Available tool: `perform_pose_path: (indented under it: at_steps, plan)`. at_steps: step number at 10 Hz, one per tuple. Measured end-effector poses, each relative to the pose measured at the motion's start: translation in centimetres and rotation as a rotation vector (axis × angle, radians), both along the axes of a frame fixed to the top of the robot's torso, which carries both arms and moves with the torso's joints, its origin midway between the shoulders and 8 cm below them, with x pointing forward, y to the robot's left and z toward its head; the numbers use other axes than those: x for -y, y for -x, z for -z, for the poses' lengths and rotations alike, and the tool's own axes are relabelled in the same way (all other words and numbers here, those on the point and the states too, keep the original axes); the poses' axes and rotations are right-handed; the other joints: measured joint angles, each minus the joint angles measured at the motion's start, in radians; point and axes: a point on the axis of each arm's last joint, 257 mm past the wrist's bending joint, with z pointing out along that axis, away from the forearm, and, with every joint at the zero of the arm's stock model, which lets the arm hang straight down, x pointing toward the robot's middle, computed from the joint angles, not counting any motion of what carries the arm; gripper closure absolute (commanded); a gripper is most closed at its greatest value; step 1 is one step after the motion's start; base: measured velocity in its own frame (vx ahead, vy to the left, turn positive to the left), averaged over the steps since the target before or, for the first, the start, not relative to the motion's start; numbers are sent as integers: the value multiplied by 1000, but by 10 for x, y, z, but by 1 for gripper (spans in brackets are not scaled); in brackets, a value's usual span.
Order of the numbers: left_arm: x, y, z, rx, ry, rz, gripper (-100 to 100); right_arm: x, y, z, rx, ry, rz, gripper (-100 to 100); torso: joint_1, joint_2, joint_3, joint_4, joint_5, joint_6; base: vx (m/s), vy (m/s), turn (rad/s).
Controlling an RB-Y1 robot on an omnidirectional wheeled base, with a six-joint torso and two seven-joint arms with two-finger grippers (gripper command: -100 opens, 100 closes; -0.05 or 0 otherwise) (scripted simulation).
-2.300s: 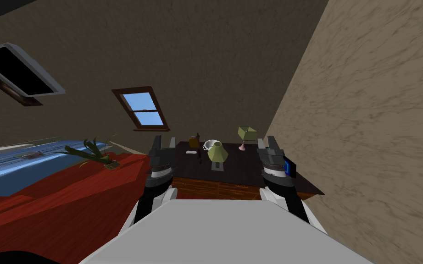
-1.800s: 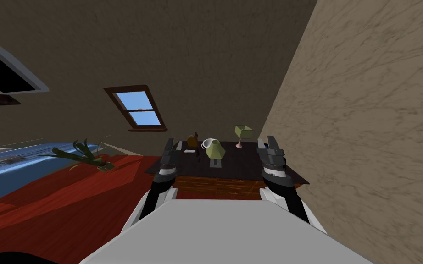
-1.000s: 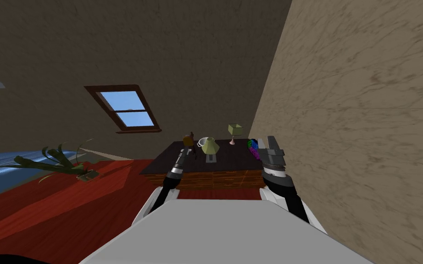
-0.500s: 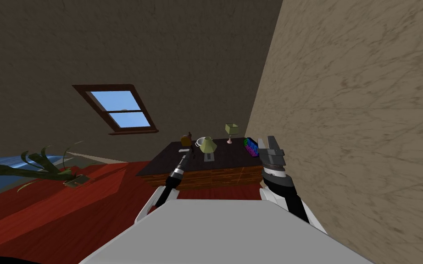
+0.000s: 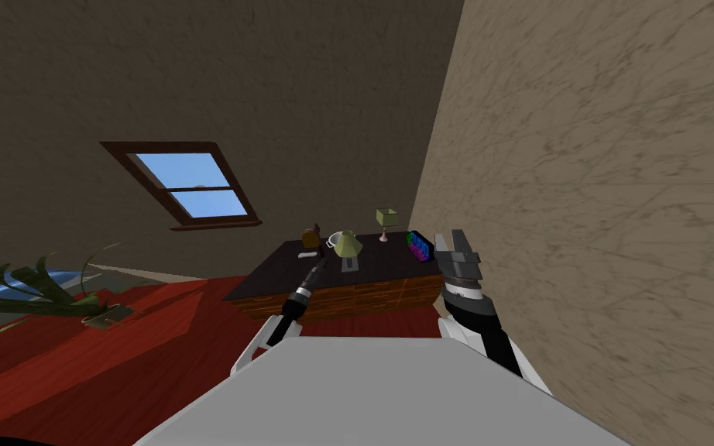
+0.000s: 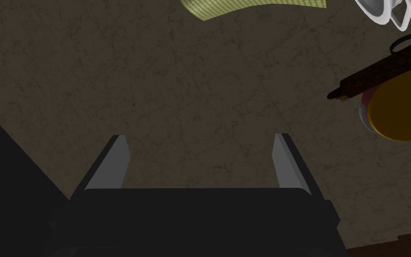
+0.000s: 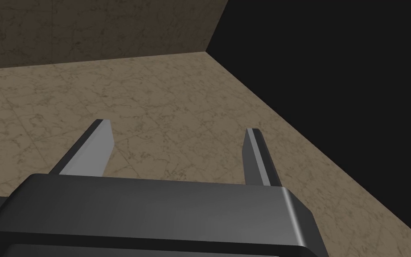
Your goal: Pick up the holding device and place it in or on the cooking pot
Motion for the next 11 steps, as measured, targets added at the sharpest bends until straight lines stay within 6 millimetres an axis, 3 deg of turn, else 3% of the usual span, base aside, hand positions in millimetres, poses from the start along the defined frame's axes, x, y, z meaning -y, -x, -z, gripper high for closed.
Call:
perform_pose_path:
  at_steps: [7, 11]
  plan:
    - [-40, -16, 80, -175, -200, -51, -100, 0, 0, 0, 0, 0, 0, 0, 0, -1, -1, 0, 0, 0, -9, -7, -87]
    - [-64, -18, 109, -256, -297, -82, -100, 0, 0, 0, 0, 0, 0, 0, 0, -2, -1, 0, 0, 0, 7, -1, -48]
